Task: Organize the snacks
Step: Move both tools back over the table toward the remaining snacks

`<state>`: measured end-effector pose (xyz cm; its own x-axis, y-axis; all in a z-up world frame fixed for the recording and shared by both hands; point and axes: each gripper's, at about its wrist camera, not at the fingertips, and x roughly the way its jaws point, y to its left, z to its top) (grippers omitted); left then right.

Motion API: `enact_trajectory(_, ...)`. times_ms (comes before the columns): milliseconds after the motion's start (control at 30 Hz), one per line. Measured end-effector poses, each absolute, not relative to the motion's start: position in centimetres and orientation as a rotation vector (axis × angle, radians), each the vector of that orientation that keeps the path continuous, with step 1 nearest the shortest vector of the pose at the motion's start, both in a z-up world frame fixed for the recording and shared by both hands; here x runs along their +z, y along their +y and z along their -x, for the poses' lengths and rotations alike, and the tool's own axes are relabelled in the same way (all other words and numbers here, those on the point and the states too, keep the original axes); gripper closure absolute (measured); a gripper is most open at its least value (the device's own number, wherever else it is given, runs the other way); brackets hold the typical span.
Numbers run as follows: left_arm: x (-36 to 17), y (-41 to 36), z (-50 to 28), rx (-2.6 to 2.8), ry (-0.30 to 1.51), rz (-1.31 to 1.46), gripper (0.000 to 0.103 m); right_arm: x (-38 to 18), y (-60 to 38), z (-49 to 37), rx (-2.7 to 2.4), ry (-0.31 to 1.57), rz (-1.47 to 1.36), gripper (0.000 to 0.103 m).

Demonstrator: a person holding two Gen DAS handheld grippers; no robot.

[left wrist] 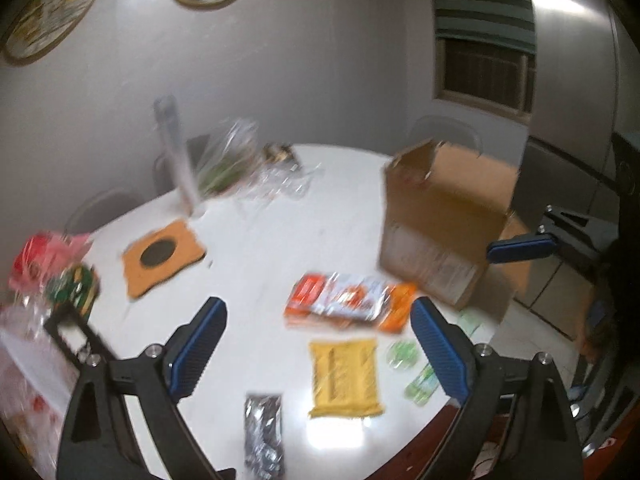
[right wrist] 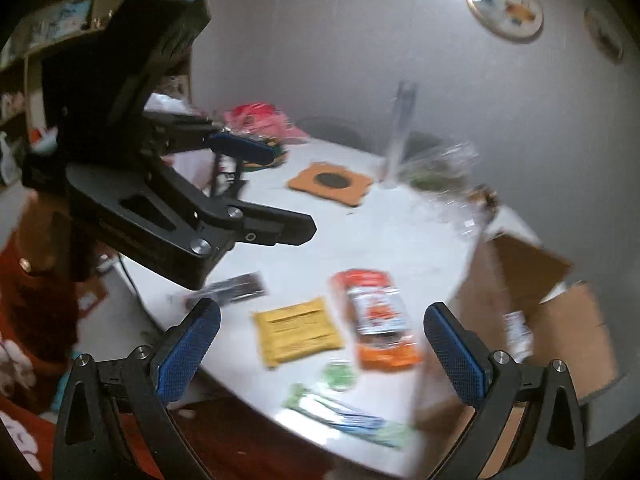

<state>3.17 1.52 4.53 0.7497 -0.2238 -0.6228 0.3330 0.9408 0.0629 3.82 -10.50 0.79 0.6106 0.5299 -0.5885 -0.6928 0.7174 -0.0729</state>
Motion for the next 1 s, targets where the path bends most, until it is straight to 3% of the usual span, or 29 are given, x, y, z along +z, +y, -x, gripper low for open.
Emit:
enact_trajectory(167, -0.4, 4.4, -1.9, -0.248, 0.679, -0.13, 0.012, -3.3, -9.3, -4.5, 0.752, 0.629, 0.263, 0.004)
enact_trajectory(333, -5.2, 6.8, -1.3, -0.197, 0.729, -0.103, 0.012, -7.6, -9.6, -5.5, 0.687, 0.672, 0.228, 0.025)
enact_trajectory(400, -6.8, 7.3, -1.1, -0.19, 0.756, -0.1, 0.012, -9.5, -9.9, -5.9, 0.627, 0.686, 0.24, 0.04)
enact_trajectory(533, -9.5, 8.2, -1.0, -0.177, 0.801, -0.094, 0.014, -12.1, -10.8, -7.1, 0.568, 0.738, 0.197, 0.053)
enact_trajectory(1000, -11.7, 7.8, -0.3, -0.227, 0.839, -0.104, 0.054, -14.0, -11.1, -8.6, 0.508, 0.748, 0.166, 0.061)
